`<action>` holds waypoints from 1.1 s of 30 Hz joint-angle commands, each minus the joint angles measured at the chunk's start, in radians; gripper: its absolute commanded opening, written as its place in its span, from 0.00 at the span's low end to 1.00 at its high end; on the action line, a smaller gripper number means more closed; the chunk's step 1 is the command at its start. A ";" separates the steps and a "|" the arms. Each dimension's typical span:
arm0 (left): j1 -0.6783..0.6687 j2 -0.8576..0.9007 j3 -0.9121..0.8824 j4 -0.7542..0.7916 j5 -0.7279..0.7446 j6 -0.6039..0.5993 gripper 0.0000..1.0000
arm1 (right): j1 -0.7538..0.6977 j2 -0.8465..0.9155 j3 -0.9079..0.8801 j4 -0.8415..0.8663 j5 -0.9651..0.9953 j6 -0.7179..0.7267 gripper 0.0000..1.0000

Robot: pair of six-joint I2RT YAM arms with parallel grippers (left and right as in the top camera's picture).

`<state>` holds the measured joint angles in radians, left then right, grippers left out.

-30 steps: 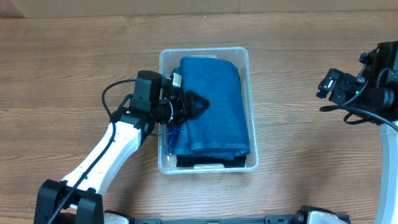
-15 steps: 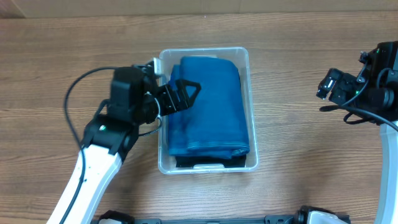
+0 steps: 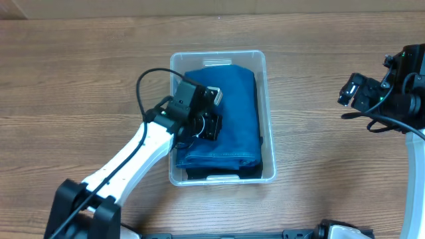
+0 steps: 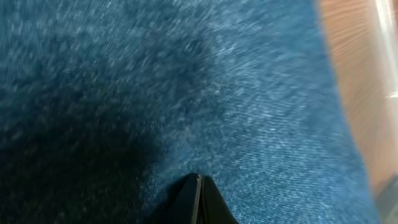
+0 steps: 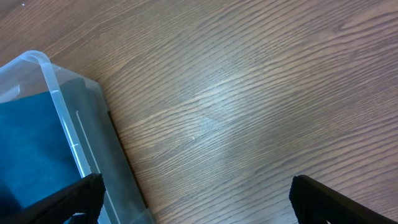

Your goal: Pack container

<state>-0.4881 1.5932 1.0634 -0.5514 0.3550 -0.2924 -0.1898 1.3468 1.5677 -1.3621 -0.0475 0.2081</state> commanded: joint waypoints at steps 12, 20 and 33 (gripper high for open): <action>0.017 0.019 0.103 -0.204 -0.359 -0.059 0.12 | -0.005 -0.003 0.003 0.006 0.005 -0.006 1.00; 0.021 -0.235 0.335 -0.335 -0.665 -0.060 1.00 | 0.067 0.005 0.003 0.101 -0.221 -0.211 1.00; 0.543 -0.317 0.305 -0.503 -0.396 -0.048 1.00 | 0.160 0.082 0.003 0.192 -0.162 -0.272 1.00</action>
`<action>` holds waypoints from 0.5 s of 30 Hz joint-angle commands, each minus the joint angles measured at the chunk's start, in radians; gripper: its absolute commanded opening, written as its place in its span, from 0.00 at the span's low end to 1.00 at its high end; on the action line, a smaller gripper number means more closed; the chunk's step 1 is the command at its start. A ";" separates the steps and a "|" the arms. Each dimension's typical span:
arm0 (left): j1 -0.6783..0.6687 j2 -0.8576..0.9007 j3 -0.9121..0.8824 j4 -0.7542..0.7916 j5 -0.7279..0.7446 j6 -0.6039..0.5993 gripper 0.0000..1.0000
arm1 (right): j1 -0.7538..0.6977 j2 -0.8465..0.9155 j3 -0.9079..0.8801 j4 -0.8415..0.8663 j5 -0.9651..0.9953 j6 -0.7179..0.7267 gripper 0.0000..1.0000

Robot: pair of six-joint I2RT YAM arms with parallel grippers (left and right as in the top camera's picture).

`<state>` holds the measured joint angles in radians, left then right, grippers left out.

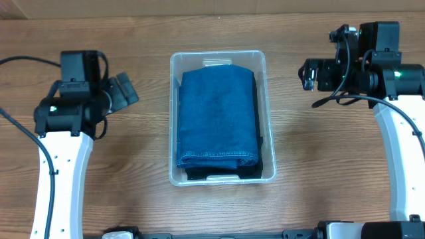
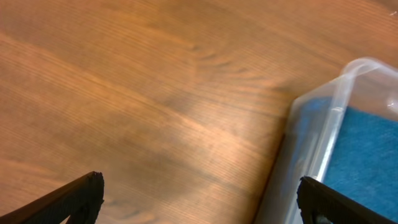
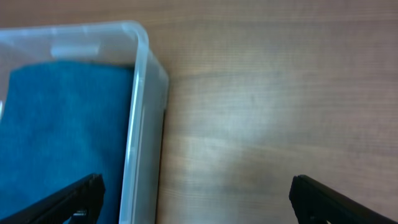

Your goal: Pack container

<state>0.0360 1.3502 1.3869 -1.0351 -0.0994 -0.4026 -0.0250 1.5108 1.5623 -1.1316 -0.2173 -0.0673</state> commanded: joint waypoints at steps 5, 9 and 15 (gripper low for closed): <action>0.014 -0.446 -0.277 0.028 0.121 0.124 1.00 | -0.005 -0.417 -0.219 0.050 0.018 0.071 1.00; 0.014 -0.844 -0.493 0.058 0.104 0.072 1.00 | -0.005 -0.835 -0.520 0.155 0.086 0.071 1.00; 0.014 -0.978 -0.517 -0.056 0.096 0.074 1.00 | -0.005 -1.018 -0.550 0.023 0.085 0.071 1.00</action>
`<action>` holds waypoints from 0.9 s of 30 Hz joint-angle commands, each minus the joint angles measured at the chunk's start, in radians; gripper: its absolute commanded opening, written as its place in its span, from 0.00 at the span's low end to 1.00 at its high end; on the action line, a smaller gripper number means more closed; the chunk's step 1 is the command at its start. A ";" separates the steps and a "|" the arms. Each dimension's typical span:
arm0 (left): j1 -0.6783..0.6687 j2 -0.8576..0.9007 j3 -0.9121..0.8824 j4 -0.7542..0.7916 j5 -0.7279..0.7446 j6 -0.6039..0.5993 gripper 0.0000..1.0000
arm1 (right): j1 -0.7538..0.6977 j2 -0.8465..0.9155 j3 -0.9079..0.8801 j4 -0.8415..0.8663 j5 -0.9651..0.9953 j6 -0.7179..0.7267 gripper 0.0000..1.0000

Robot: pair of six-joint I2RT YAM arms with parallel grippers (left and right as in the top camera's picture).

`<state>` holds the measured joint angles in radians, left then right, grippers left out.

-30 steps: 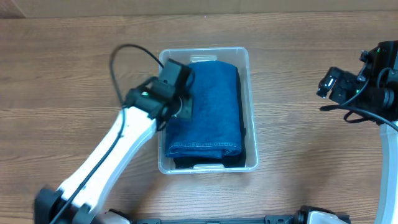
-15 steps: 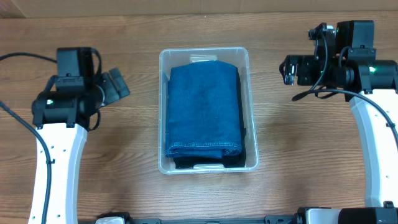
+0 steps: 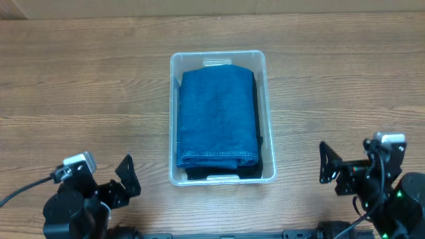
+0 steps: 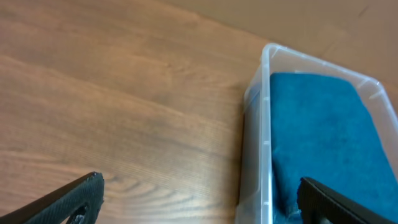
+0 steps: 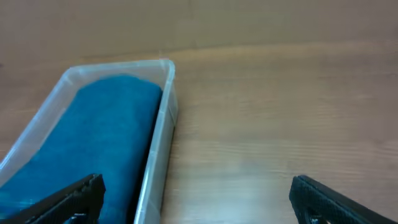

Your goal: Pack container

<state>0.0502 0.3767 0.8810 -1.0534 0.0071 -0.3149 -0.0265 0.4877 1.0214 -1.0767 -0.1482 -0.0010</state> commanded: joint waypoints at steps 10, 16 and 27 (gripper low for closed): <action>0.000 -0.005 -0.011 -0.155 -0.010 -0.014 1.00 | -0.003 0.005 -0.010 -0.128 0.016 0.004 1.00; 0.000 -0.005 -0.011 -0.155 -0.010 -0.014 1.00 | 0.016 -0.256 -0.349 0.235 -0.015 -0.033 1.00; 0.000 -0.005 -0.011 -0.155 -0.010 -0.014 1.00 | 0.016 -0.482 -0.954 0.940 0.024 -0.033 1.00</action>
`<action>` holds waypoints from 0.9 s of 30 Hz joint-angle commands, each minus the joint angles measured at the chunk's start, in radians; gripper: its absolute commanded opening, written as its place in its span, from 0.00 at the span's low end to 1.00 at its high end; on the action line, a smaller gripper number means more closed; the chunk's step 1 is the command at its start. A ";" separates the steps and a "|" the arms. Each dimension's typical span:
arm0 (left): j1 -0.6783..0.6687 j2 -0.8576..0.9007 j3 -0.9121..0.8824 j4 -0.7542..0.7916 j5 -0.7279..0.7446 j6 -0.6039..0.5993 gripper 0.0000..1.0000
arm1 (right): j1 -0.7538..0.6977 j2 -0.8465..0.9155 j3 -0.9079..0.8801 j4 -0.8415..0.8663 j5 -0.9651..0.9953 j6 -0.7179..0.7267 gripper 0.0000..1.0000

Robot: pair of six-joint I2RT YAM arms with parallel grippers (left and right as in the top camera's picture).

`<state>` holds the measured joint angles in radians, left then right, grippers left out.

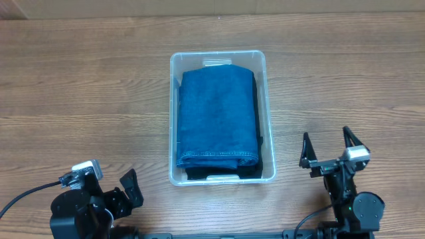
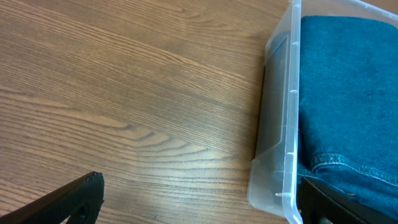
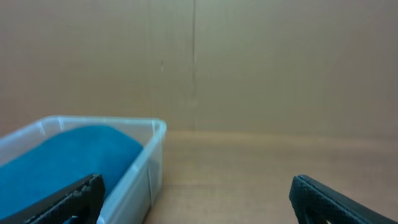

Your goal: Pack container

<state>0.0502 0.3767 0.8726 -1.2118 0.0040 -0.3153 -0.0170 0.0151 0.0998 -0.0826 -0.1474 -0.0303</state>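
Observation:
A clear plastic container (image 1: 267, 93) stands mid-table with folded blue jeans (image 1: 218, 119) filling it, over a dark garment (image 1: 222, 174) that shows at its near end. The left gripper (image 1: 129, 189) sits low at the front left, open and empty, beside the container's near left corner (image 2: 273, 186); the jeans (image 2: 348, 93) show in its view. The right gripper (image 1: 327, 153) is at the front right, open and empty, level with the table, looking past the container (image 3: 152, 168) and the jeans (image 3: 68, 155).
Wooden tabletop (image 1: 80, 86) spreads on both sides of the container. A brown cardboard wall (image 3: 249, 62) stands behind the table's far edge in the right wrist view.
Both arms have settled lower at the front edge. The right gripper now points level toward the back wall; the left gripper's view has come closer to the container's near left corner.
The left gripper was shut, pressing on the jeans in the container, the right arm off to the right. Then both arms were raised on either side, open. Then both were at the front edge, where they now rest low.

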 commanded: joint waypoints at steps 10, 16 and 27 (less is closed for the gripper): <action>0.000 -0.005 -0.003 0.003 -0.007 -0.014 1.00 | 0.006 0.001 -0.030 -0.144 0.027 0.000 1.00; 0.000 -0.005 -0.003 0.003 -0.007 -0.014 1.00 | 0.006 0.001 -0.030 -0.144 0.027 0.000 1.00; 0.001 -0.205 -0.266 0.196 0.016 -0.013 1.00 | 0.006 0.001 -0.030 -0.144 0.027 0.000 1.00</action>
<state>0.0502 0.2893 0.7513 -1.1332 0.0086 -0.3153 -0.0170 0.0208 0.0654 -0.2287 -0.1261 -0.0299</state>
